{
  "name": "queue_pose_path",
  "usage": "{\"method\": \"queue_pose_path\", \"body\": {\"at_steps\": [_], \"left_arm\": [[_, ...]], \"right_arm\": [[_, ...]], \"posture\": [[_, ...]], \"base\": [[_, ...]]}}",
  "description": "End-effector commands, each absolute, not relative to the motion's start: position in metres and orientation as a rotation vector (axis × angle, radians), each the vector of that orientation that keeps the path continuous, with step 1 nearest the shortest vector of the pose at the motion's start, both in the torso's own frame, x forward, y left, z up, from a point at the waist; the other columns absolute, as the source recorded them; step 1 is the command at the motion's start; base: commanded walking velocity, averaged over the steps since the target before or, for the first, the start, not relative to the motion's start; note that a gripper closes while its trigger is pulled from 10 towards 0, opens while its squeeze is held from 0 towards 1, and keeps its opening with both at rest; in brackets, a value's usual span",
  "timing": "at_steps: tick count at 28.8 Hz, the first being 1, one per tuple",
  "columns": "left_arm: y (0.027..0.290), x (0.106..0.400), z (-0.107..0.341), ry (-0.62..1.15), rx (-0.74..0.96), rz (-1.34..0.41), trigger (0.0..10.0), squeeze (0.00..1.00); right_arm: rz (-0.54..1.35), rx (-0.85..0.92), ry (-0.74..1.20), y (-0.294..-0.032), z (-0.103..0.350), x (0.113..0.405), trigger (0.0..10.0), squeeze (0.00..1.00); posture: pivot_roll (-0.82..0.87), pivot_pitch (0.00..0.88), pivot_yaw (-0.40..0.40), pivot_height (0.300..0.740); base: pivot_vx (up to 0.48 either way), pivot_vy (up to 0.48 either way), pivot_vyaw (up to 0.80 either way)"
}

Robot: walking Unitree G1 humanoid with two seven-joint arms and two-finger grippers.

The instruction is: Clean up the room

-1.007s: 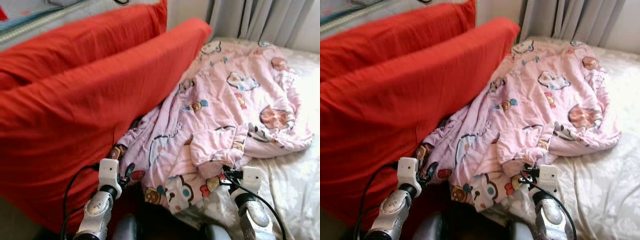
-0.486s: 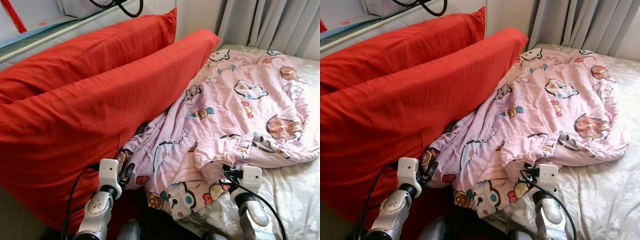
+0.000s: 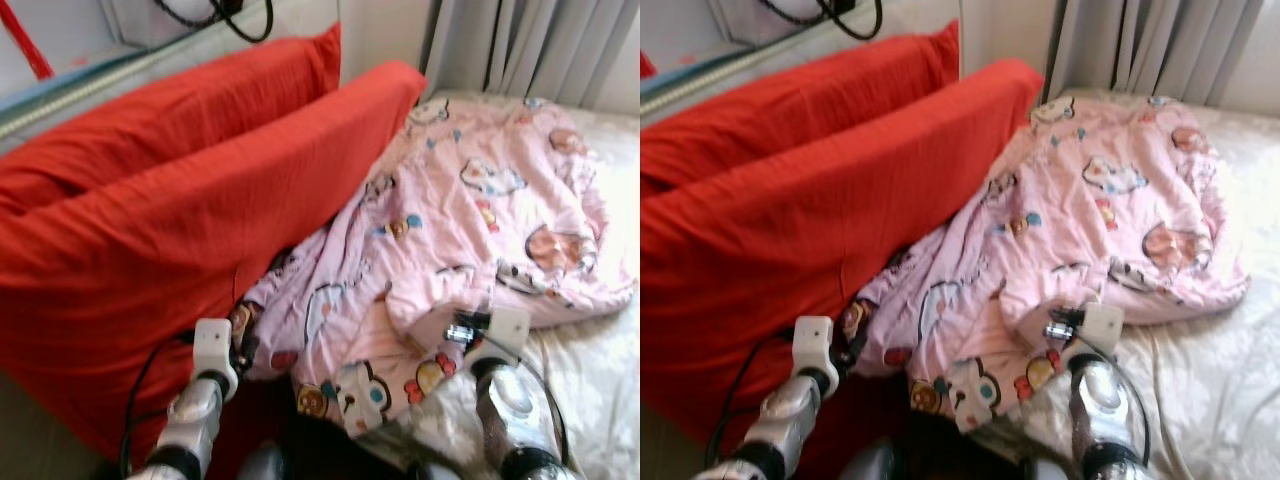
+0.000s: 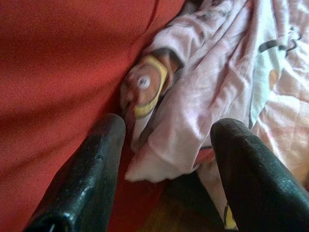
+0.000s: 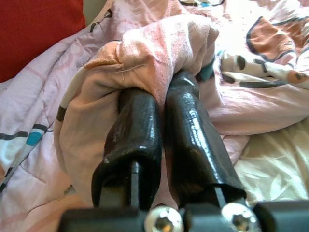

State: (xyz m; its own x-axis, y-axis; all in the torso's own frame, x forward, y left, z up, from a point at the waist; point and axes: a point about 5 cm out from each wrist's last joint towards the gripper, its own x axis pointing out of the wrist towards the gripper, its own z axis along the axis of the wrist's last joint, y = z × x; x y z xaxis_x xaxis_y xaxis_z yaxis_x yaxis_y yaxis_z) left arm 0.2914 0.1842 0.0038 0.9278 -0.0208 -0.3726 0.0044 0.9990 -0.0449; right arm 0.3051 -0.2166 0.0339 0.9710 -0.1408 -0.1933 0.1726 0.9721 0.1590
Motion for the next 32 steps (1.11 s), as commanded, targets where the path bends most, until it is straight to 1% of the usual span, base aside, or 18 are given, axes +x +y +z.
{"method": "queue_pose_path", "body": {"at_steps": [1,7,11,14,19,20,25,32], "left_arm": [[0.189,0.285,-0.003,0.416,-0.047,0.009,10.0,0.0],[0.191,0.281,-0.007,0.424,-0.049,0.016,10.0,0.0],[0.192,0.276,-0.012,0.444,-0.051,0.025,10.0,0.0],[0.192,0.275,-0.013,0.446,-0.051,0.025,10.0,0.0],[0.192,0.272,-0.015,0.456,-0.053,0.029,10.0,0.0],[0.193,0.271,-0.016,0.456,-0.054,0.032,10.0,0.0],[0.195,0.27,-0.017,0.461,-0.056,0.04,10.0,0.0],[0.199,0.265,-0.022,0.497,-0.077,0.076,10.0,0.0]], "right_arm": [[-0.151,0.201,0.219,-0.21,0.025,0.3,10.0,0.0],[-0.14,0.196,0.214,-0.209,0.024,0.299,10.0,0.0],[-0.143,0.176,0.22,-0.209,0.023,0.299,10.0,0.0],[-0.143,0.177,0.22,-0.209,0.022,0.298,10.0,0.0],[-0.137,0.176,0.222,-0.209,0.021,0.297,10.0,0.0],[-0.136,0.177,0.223,-0.209,0.021,0.297,10.0,0.0],[-0.134,0.176,0.222,-0.208,0.021,0.297,10.0,0.0],[-0.127,0.166,0.217,-0.209,0.025,0.302,10.0,0.0]], "posture": [[0.09,0.0,0.029,0.665],[0.1,0.0,0.025,0.665],[0.1,0.0,0.024,0.69],[0.1,0.0,0.023,0.695],[0.1,0.0,0.021,0.715],[0.11,0.0,0.02,0.725],[0.11,0.0,0.018,0.74],[0.1,0.0,0.016,0.74]], "base": [[0.0,0.0,0.0],[0.0,0.0,0.0],[0.0,0.0,0.0],[0.0,0.0,0.0],[0.0,0.0,0.0],[0.0,0.0,0.0],[0.0,0.0,0.0],[0.0,0.0,0.0]]}}
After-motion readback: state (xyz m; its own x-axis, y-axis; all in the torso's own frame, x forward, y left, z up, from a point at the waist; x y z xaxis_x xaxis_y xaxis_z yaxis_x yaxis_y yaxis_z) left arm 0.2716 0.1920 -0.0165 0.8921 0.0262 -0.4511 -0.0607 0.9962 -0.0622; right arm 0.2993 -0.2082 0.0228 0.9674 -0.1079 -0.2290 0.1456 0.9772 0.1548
